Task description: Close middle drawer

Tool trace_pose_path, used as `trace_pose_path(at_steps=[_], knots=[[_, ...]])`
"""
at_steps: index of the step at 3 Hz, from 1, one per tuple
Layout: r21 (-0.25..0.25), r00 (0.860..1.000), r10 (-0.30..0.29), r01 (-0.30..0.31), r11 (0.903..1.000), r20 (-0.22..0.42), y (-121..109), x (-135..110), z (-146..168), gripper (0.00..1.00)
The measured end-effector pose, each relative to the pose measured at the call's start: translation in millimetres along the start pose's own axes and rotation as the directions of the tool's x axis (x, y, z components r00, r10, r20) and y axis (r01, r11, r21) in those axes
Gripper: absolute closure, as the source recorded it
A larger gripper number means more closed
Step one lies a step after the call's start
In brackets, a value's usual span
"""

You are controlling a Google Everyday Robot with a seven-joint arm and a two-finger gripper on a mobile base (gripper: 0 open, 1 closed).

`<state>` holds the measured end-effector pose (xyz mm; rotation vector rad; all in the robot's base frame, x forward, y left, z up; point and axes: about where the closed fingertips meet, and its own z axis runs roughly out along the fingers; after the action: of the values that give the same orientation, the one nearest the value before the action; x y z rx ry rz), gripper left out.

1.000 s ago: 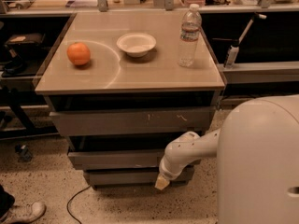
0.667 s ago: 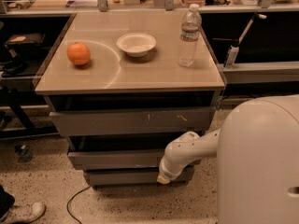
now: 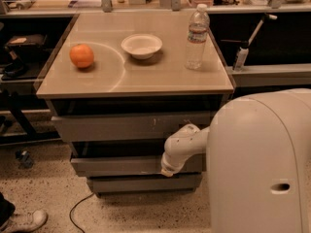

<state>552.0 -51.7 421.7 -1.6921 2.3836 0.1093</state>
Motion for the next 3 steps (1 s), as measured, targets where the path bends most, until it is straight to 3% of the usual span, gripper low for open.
trace_pose_path(at_steps=[1, 3], knots=[[0.0, 1.0, 0.0, 0.0, 1.0, 0.0, -0.3, -0.3, -0.1, 1.0], [0.0, 1.0, 0.0, 0.0, 1.0, 0.0, -0.3, -0.3, 0.0, 0.58]])
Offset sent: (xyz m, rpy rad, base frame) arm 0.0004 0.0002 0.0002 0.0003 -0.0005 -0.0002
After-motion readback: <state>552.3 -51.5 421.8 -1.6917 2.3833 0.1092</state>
